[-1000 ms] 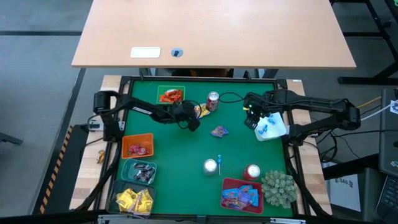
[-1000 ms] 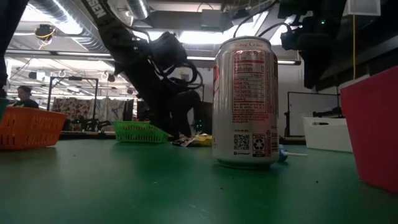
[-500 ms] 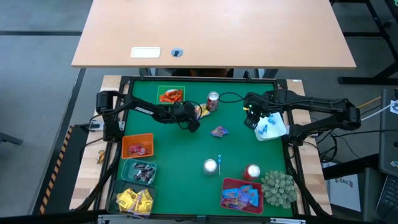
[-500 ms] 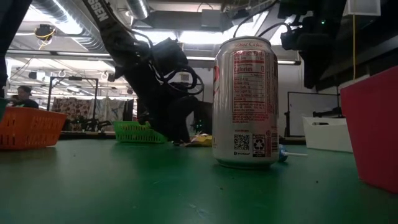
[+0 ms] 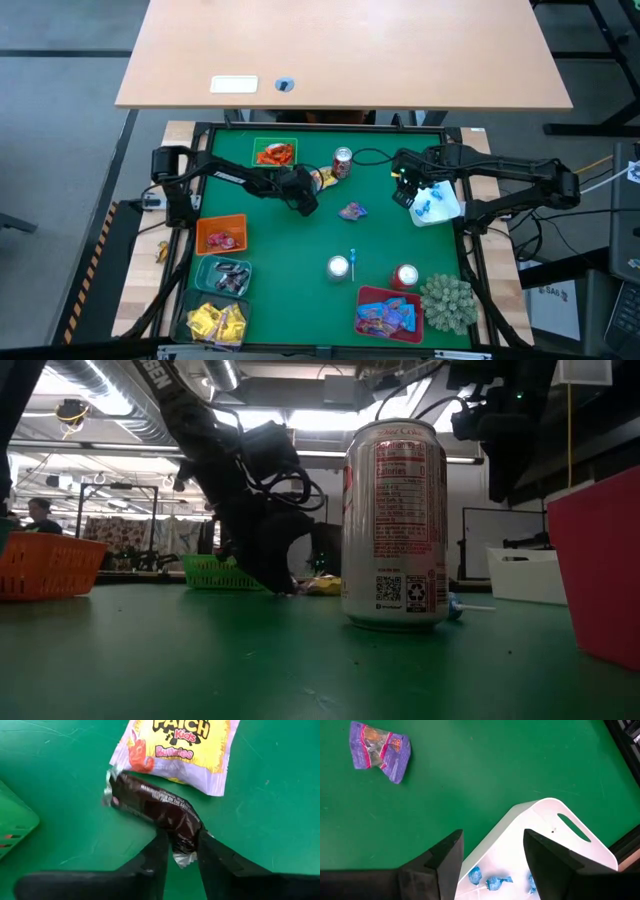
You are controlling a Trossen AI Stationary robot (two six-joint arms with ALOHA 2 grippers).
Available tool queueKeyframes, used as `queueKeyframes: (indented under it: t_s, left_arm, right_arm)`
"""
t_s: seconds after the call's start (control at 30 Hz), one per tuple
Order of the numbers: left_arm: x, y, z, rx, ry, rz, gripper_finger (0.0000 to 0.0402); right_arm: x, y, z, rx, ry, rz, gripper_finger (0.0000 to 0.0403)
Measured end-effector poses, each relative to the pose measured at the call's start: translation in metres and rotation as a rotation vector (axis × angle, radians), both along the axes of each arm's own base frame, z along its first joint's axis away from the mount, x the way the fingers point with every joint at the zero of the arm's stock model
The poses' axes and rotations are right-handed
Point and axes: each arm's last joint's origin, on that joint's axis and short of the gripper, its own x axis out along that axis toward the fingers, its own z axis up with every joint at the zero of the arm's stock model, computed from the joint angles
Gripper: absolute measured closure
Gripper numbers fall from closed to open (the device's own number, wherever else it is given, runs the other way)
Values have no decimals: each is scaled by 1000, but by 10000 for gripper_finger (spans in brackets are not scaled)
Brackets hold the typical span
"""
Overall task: Sort candy
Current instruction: Put the brown chocolate into the blue bin
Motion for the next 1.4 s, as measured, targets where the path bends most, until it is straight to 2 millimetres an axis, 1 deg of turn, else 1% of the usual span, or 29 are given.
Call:
queueKeyframes:
  t_s: [0.27, 0.33, 0.4, 0.47, 0.57, 0.67, 0.77, 0.87, 1.0, 1.07, 1.2, 1.3, 1.4]
  left_arm:
    - [-1, -1, 6, 4, -14, -24, 386]
    - [-2, -1, 10, 0, -23, -30, 395]
    - [-3, -2, 15, 1, -32, -32, 396]
    - [-4, -2, 22, 4, -49, -34, 397]
    - [-7, -5, 41, -3, -109, -53, 400]
    - [-10, -13, 60, -36, -172, -105, 401]
    - [-16, -26, 82, -106, -234, -193, 401]
    - [-28, -41, 99, -206, -247, -302, 401]
    - [-49, -69, 113, -356, -185, -455, 401]
    - [-63, -85, 116, -449, -105, -506, 401]
    - [-90, -117, 114, -596, 114, -506, 401]
    - [-108, -138, 110, -631, 286, -488, 401]
    - [-124, -153, 107, -630, 427, -485, 401]
  right_arm:
    - [0, 0, 0, -1, -3, 0, 197]
    - [1, 0, 0, -2, -10, 0, 197]
    - [2, 0, 1, 1, -27, 2, 197]
    - [4, 0, 1, 17, -45, 9, 197]
    - [6, 1, 2, 40, -74, 21, 197]
    - [8, 1, 2, 55, -96, 28, 197]
    - [9, 0, 2, 52, -103, 28, 197]
    - [10, 0, 3, 49, -115, 28, 197]
    - [10, 0, 2, 49, -116, 28, 197]
    - [10, 0, 3, 49, -117, 28, 197]
    - [11, 0, 3, 49, -120, 28, 197]
    - [13, 0, 3, 42, -145, 29, 197]
    - [17, -1, 5, 31, -192, 32, 197]
